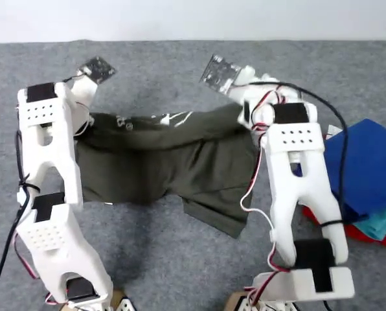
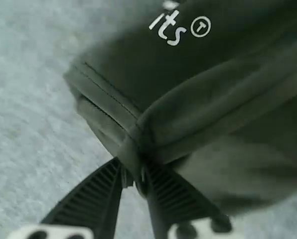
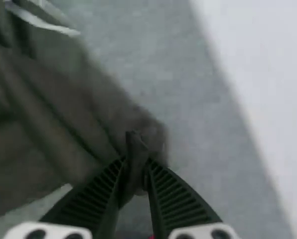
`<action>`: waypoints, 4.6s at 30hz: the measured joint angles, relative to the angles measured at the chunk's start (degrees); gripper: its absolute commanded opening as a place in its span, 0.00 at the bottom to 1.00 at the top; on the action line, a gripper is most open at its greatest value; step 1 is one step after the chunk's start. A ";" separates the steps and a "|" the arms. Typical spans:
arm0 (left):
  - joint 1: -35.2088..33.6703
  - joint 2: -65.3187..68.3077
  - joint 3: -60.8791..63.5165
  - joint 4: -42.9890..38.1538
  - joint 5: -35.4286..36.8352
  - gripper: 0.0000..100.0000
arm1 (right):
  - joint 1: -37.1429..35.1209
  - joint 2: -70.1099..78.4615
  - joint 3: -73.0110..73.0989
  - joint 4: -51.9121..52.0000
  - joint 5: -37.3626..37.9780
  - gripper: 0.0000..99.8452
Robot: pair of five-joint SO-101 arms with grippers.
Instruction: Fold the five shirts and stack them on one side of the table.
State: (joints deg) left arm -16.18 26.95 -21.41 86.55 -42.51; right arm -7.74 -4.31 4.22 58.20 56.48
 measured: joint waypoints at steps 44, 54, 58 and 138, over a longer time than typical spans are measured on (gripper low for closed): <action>-7.74 -8.88 -0.09 12.22 -4.48 0.01 | -1.93 -8.44 -2.37 13.01 -8.44 0.02; -2.11 8.09 -0.09 9.23 10.90 0.00 | -5.45 19.34 -3.96 -4.57 -12.40 0.01; -3.69 12.40 -0.09 9.14 11.16 0.00 | -4.75 30.33 -10.55 -5.27 -12.75 0.01; -2.29 -9.14 24.53 4.92 13.98 0.00 | -7.82 38.95 -45.36 42.29 -30.42 0.01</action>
State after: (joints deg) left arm -18.46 17.80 3.12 91.47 -28.53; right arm -15.56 34.64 -41.14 100.48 26.07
